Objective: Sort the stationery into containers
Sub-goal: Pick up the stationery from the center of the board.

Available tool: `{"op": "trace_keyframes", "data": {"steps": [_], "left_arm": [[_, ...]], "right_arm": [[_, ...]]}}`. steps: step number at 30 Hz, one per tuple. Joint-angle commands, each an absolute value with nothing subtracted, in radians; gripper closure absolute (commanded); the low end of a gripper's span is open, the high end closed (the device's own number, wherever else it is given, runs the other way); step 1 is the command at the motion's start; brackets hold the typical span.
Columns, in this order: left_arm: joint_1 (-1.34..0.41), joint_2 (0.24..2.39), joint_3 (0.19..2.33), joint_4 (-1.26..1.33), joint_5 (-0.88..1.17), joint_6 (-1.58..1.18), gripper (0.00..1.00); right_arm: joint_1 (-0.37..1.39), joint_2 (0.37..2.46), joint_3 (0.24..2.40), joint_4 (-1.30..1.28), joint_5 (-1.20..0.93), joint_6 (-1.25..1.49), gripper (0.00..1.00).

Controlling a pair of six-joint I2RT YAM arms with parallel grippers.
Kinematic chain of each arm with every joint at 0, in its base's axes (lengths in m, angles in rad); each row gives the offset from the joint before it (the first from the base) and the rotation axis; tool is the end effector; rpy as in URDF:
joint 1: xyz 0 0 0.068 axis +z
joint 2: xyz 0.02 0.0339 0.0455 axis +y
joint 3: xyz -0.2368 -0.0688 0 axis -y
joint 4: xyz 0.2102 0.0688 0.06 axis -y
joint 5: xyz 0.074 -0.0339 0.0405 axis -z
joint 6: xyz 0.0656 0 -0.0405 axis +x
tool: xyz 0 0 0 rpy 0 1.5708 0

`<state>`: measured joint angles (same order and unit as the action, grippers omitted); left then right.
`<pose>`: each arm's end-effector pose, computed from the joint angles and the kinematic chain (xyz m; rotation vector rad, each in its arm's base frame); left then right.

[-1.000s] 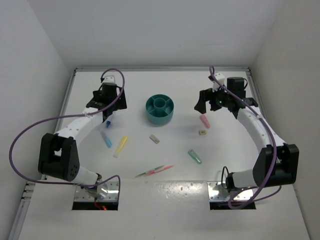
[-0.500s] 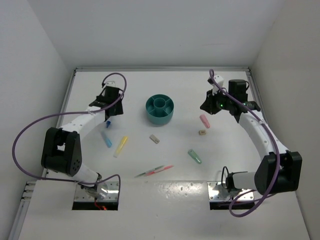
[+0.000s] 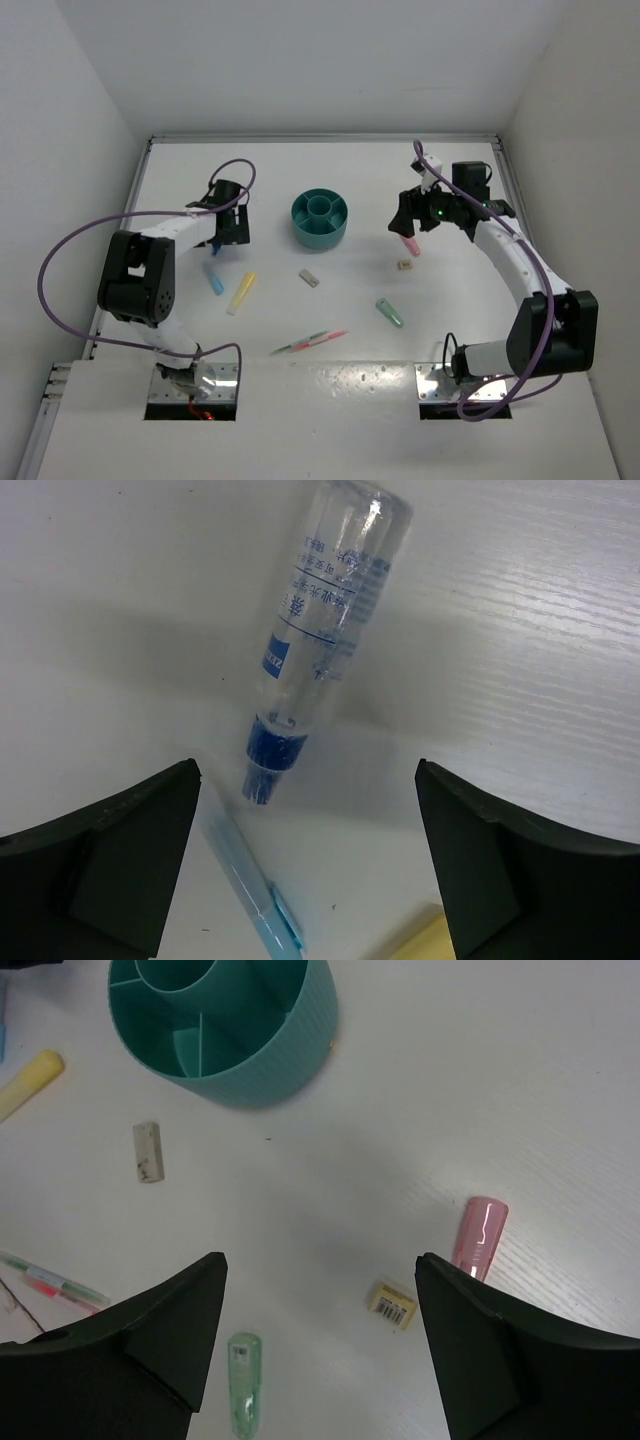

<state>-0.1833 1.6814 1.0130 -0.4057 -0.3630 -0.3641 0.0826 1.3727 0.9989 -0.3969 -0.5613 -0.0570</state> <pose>0.3118 -0.0341 0.1467 -0.3492 2.5351 0.2764 0.2801 0.0582 0.2345 -0.4343 2.2448 0.6665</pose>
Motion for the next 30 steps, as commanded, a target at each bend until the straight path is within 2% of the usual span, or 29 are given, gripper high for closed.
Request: {"op": "trace_keyframes", "data": {"steps": [1, 5, 8, 18, 30], "left_arm": [[-0.178, 1.678, 1.057, -0.414, -0.362, -0.342, 0.05], [-0.157, 1.738, 1.083, -0.414, -0.33, -0.342, 0.06], [-0.134, 1.764, 1.092, -0.414, -0.301, -0.342, 0.16], [-0.025, 1.819, 1.112, -0.374, -0.138, -0.313, 0.3], [-0.025, 1.813, 1.112, -0.374, -0.046, -0.293, 0.67]], "right_arm": [[0.086, 1.373, 1.04, -0.385, -0.584, -0.064, 0.23], [0.086, 1.373, 1.04, -0.385, -0.584, -0.064, 0.23], [0.086, 1.373, 1.04, -0.394, -0.584, -0.064, 0.23], [0.086, 1.364, 1.04, -0.394, -0.594, -0.064, 0.23], [0.086, 1.364, 1.049, -0.394, -0.594, -0.064, 0.23]]}}
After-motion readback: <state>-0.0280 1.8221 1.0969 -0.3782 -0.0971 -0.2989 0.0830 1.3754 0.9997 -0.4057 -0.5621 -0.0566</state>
